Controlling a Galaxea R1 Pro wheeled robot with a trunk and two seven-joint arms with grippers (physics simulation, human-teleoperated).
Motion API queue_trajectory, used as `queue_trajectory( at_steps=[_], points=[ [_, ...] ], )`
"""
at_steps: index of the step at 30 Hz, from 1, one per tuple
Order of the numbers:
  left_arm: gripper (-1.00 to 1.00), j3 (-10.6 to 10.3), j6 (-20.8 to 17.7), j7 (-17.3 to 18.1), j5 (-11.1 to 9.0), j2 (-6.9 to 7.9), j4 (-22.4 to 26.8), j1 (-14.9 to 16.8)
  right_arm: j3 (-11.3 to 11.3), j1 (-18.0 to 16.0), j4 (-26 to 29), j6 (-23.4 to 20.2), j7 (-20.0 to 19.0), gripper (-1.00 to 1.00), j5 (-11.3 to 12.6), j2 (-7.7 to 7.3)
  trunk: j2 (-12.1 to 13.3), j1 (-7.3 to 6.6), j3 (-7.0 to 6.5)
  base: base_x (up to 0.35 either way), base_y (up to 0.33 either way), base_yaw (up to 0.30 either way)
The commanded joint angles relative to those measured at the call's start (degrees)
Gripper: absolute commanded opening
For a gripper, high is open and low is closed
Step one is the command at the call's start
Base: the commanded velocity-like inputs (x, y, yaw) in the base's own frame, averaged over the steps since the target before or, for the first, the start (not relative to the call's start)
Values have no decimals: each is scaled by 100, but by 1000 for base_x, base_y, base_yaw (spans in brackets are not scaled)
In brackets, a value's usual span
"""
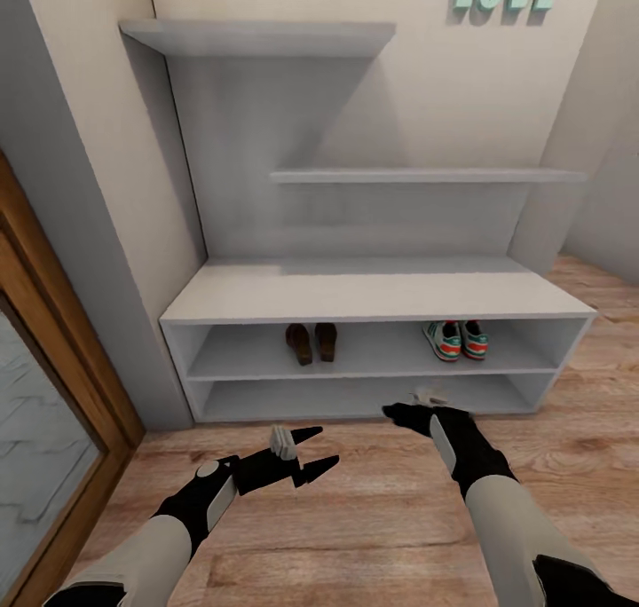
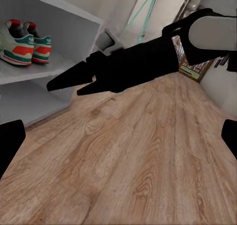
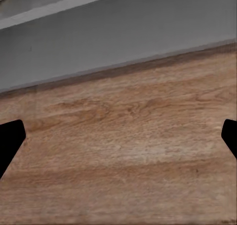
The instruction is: Pick up the two gym shoes and the two sandals from the corridor floor and place them onto the hallstand (shoe rack) in the corridor, making sure they are on the rack and not on the floor. Arrange them so the two gym shoes are next to each other and the two sandals are next to each other.
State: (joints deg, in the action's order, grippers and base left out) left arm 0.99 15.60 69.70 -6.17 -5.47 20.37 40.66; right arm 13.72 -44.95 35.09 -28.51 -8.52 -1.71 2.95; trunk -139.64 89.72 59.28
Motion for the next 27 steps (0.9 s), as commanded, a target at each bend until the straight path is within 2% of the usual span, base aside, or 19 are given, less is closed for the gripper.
queue_trajectory(
  at_steps=[1,3,5,10,16,20,24,27],
  points=[
    [100,8,31,16,-5,-1,-4,3,41,-2,-126,-31,-148,100,18,5,39,-24,-13,0,0,0],
    [100,7,30,16,-6,1,-4,3,42,-2,-544,-31,-472,100,104,-5,119,-68,-49,0,0,0],
    [100,7,25,17,-7,-2,-5,3,43,-2,-1277,-29,-893,100,167,-36,200,-112,-85,0,0,0],
    [100,6,24,17,-7,-1,-7,3,43,-2,-2417,28,-1503,100,200,-82,400,-222,-175,0,0,0],
    [100,6,24,17,-8,-6,-7,3,43,-1,-2579,39,-1618,100,241,-84,641,-353,-283,0,0,0],
    [100,6,24,17,-9,-7,-7,3,38,3,-2603,46,-1626,100,417,-71,801,-441,-354,0,0,0],
    [100,6,27,17,-12,-7,-7,3,38,8,-2631,47,-1661,100,462,-68,962,-529,-426,0,0,0],
    [100,6,27,17,-12,-13,-7,3,42,11,-2750,47,-2055,100,475,-76,1082,-595,-480,0,0,0]
  ],
)
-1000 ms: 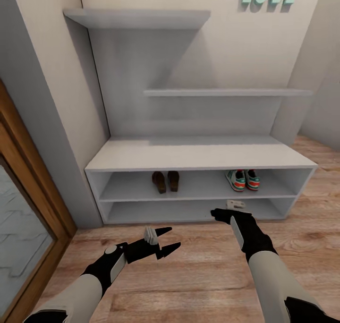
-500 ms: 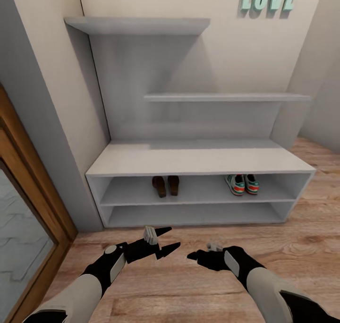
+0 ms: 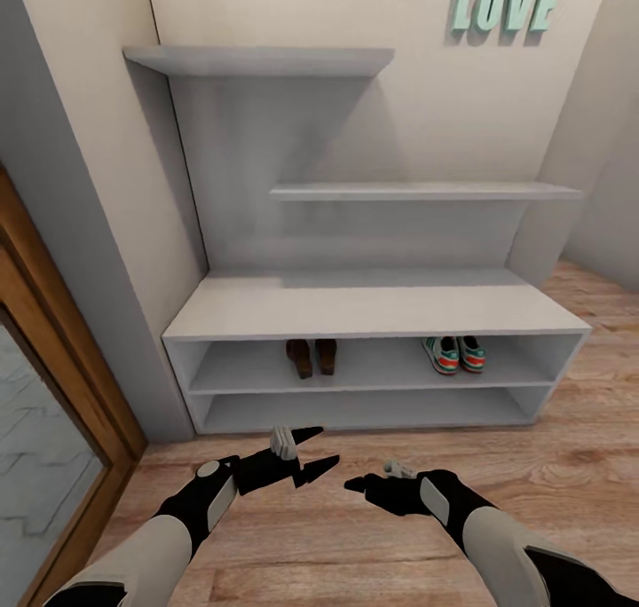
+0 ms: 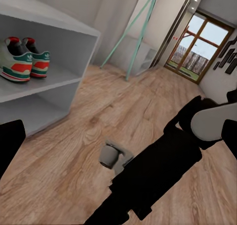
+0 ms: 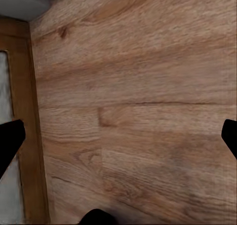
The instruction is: Pick up the two gym shoes and the two sandals from the corridor floor and place them onto the hallstand (shoe rack) in the corridor, making sure they are on the rack and not on the floor. Arrange them so the two gym shoes are next to each other and the two sandals are next to each other.
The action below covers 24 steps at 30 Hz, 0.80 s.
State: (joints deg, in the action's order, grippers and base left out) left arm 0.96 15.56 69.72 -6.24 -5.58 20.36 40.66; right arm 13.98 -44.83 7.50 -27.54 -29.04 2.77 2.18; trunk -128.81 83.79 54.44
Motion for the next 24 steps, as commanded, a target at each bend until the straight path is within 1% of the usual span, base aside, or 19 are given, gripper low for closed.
queue_trajectory(
  at_steps=[1,2,4,5,11,18,24],
  points=[
    [100,9,31,15,-6,-2,-6,4,16,0,-53,-49,-232,100,27,-2,40,-24,-13,0,0,0],
    [100,9,31,15,-8,-3,-6,4,17,1,-137,-49,-511,100,29,-1,80,-46,-31,0,0,0],
    [100,9,30,15,-5,-2,-6,4,13,1,-183,-49,-656,100,26,1,160,-89,-67,0,0,0],
    [100,9,30,15,-5,-2,-6,4,8,2,-210,-45,-717,100,14,21,160,-89,-67,0,0,0],
    [100,9,30,15,-1,-2,-6,4,5,32,-253,-1,-773,100,-27,56,160,-89,-67,0,0,0],
    [100,9,30,15,-1,3,-6,4,3,52,-257,3,-773,100,-35,12,160,-89,-67,0,0,0],
    [100,9,31,15,0,2,-6,4,0,54,-266,3,-770,100,-40,10,160,-89,-67,0,0,0]
  ],
)
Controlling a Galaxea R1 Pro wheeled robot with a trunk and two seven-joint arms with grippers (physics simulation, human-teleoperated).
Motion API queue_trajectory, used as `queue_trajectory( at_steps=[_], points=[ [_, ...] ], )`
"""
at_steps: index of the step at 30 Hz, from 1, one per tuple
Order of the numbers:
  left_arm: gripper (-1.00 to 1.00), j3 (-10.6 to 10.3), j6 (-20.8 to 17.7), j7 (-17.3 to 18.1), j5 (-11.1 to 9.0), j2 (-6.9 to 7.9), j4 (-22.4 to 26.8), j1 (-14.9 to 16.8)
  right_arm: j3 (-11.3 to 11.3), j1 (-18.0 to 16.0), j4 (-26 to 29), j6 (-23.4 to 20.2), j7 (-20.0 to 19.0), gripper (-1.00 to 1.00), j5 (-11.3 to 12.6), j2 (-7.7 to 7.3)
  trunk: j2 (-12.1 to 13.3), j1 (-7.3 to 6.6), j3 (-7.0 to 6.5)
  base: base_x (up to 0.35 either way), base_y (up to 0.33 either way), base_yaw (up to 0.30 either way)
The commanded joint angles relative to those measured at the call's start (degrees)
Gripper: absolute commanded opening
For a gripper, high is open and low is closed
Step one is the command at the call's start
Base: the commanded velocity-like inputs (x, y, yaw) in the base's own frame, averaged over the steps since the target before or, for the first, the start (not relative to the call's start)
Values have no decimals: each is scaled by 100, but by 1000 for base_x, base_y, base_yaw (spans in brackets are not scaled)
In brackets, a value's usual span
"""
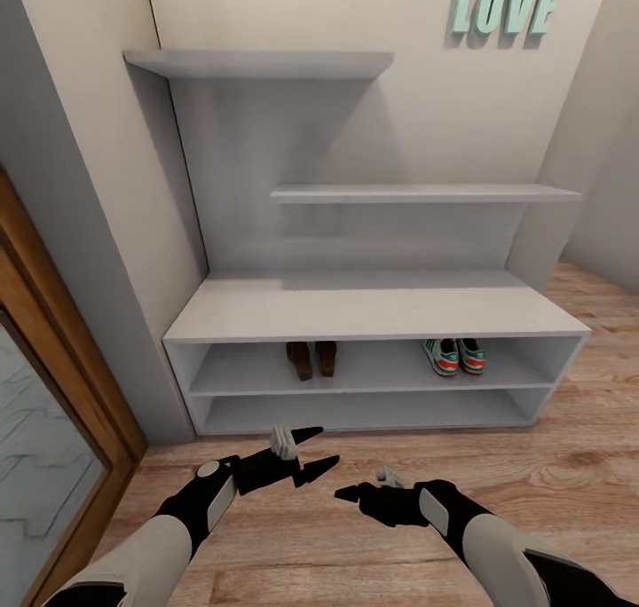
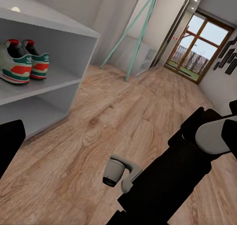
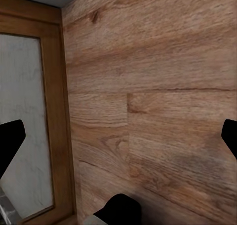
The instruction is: Pick up the two gym shoes and the two sandals from the corridor floor and place them onto the hallstand (shoe rack) in the corridor, making sure they are on the rack and not on the floor. Arrange them so the two gym shoes are next to each other and the two sandals are next to each other.
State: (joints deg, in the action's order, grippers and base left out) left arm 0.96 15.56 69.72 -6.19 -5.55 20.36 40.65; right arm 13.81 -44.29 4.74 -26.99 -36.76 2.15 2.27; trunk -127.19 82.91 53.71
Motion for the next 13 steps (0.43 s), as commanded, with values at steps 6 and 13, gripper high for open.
queue_trajectory(
  at_steps=[6,13],
  points=[
    [100,9,30,15,-5,-4,-6,4,17,0,9,-52,2,100,22,0,-2,-1,5,0,0,0],
    [100,5,27,15,-12,-7,-6,4,17,0,9,-52,2,100,22,0,-2,-1,5,0,0,0]
  ],
)
